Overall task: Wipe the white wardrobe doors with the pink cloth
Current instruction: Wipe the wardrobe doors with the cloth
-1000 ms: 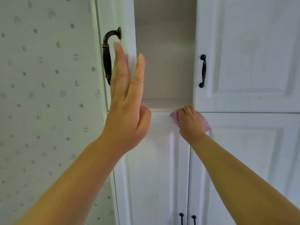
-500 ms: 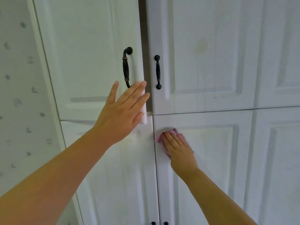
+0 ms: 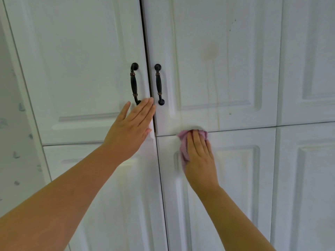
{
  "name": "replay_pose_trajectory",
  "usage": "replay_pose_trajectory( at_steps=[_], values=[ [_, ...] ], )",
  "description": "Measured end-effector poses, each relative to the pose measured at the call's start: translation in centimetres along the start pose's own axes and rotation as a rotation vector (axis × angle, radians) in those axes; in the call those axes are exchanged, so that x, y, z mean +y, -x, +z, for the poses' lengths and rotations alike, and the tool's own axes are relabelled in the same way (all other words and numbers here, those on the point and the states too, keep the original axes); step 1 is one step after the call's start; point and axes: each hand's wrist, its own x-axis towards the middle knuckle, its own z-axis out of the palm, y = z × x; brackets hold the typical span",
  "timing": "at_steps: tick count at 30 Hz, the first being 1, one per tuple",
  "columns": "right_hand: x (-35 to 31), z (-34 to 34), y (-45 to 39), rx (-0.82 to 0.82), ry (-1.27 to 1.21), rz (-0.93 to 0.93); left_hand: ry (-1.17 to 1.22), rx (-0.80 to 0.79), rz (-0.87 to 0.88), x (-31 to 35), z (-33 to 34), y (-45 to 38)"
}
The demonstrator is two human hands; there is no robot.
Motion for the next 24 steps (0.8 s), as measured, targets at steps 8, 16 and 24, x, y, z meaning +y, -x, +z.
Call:
replay_pose_trajectory(
  at_steps=[8, 16, 24],
  values=[
    [-1.1, -1.7, -6.3, -0.037, 0.11, -0.066, 0.216, 0.135, 0.005, -0.3, 2.1, -0.7],
    [-0.8, -0.2, -7.9, -0.009, 0.33, -0.16, 0.445, 0.44, -0.132, -0.5, 0.5, -3.8],
    [-3.7, -1.7, -18.1, 0.153, 0.271, -0.113, 0.446, 0.503, -0.401, -2.6, -3.1, -11.8]
  ],
)
